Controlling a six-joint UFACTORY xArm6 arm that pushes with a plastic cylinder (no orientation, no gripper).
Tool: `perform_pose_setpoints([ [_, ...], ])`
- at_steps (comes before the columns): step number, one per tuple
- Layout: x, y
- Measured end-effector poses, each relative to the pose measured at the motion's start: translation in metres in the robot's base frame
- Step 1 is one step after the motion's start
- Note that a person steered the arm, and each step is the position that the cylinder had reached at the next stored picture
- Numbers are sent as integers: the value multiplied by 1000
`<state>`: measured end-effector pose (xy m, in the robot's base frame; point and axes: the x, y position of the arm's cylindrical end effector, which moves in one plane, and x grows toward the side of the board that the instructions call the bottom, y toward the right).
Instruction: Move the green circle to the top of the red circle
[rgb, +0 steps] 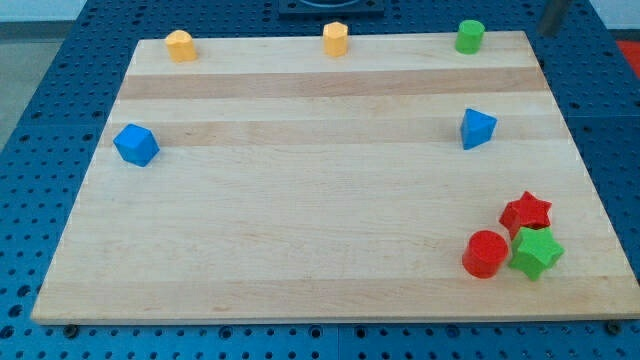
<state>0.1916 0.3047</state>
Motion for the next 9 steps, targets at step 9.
perform_pose_setpoints([
  [9,59,-287],
])
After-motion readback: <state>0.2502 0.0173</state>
